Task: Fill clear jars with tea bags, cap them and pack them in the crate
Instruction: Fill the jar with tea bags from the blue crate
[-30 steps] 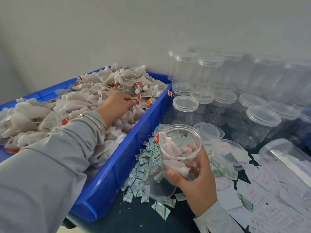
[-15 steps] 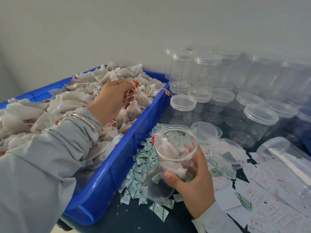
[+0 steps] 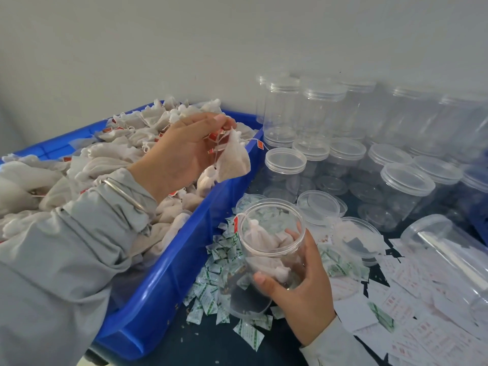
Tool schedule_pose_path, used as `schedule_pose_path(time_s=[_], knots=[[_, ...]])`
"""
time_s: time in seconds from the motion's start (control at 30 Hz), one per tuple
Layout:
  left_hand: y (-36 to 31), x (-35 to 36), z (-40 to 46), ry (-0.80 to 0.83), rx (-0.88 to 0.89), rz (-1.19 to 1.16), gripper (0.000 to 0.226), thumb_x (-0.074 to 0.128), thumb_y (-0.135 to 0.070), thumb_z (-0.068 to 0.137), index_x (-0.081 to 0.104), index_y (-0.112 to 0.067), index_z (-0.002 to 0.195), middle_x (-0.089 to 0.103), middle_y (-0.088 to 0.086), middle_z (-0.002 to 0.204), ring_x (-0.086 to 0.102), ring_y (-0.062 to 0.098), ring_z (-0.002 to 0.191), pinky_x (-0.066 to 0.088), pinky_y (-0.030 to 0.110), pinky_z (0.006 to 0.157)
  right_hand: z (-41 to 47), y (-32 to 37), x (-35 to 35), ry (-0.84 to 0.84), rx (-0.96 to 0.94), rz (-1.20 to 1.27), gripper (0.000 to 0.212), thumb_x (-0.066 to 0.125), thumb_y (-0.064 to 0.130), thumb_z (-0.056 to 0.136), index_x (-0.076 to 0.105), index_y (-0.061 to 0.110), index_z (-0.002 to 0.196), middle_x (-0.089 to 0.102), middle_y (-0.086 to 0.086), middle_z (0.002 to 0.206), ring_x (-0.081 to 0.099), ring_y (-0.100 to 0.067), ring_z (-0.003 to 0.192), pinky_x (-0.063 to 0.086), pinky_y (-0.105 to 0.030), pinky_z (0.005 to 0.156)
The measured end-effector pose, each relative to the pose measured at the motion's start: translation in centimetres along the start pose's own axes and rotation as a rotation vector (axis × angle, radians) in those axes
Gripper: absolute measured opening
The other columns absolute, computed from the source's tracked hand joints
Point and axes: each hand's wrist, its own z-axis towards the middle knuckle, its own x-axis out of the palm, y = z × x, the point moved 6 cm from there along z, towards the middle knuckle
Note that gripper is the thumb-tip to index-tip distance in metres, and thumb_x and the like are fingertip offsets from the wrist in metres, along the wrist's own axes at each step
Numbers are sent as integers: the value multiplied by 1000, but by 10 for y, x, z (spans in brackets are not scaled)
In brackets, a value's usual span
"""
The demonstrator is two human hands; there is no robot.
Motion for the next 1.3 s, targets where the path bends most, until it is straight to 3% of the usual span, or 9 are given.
schedule_pose_path(time_s=[0.1,0.2,0.33,0.5,0.63,0.8,0.97,1.13,1.3], knots=[[1,3,-1,21,-7,17,22,57,-19,81,76,-17,70,64,-3,71,56,7,61,49,19,59,0,-2,-1,-3,-8,-6,103,88,20,53,35,36,140,54,8,131,60,0,108,52,-16,79],[3,-6,1,-75,-48,77,27,56,-17,89,75,-18,70,52,-4,65,39,7,51,32,17,49,0,-2,0,-2,-7,-12,105,88,30,49,35,38,140,53,7,131,59,-1,109,52,-17,81],[2,-23,1,-229,-92,150,19,54,-19,94,70,-14,86,40,-7,49,31,6,44,18,16,39,1,-1,0,6,-3,-6,107,87,33,48,34,37,141,53,8,132,60,-1,109,52,-17,81],[2,-30,-1,-328,-123,125,17,55,-24,94,68,-18,104,33,-6,46,33,5,40,10,22,48,1,0,1,4,-1,-12,106,87,33,48,34,38,140,53,8,131,60,-2,110,53,-18,81],[2,-38,-1,-380,-128,81,19,50,-22,97,65,-22,109,37,-7,45,30,5,38,13,18,41,0,1,0,6,0,-32,108,86,33,48,33,34,142,53,9,132,59,-2,110,53,-19,83],[6,-42,3,-335,-145,-7,40,38,-3,98,54,-27,124,49,-7,55,26,4,38,16,13,35,-1,3,0,8,14,-52,107,85,32,48,34,33,142,53,6,130,59,-5,109,54,-24,84],[12,-45,6,-294,-201,131,72,42,12,91,40,-42,138,61,4,93,28,2,38,23,12,35,0,0,-1,10,27,-56,102,88,6,57,35,30,141,52,3,127,58,3,106,51,-14,78],[19,-42,6,-158,-242,333,93,39,20,87,21,-52,143,59,7,115,30,4,39,29,14,34,-1,3,0,13,20,-61,101,87,3,58,35,28,141,52,3,129,58,1,107,51,-15,80],[21,-38,6,-133,-223,319,85,45,17,85,32,-45,142,61,7,110,55,10,53,43,19,44,-1,5,0,18,7,-68,99,87,3,59,36,26,141,52,4,130,57,5,108,50,-12,79]])
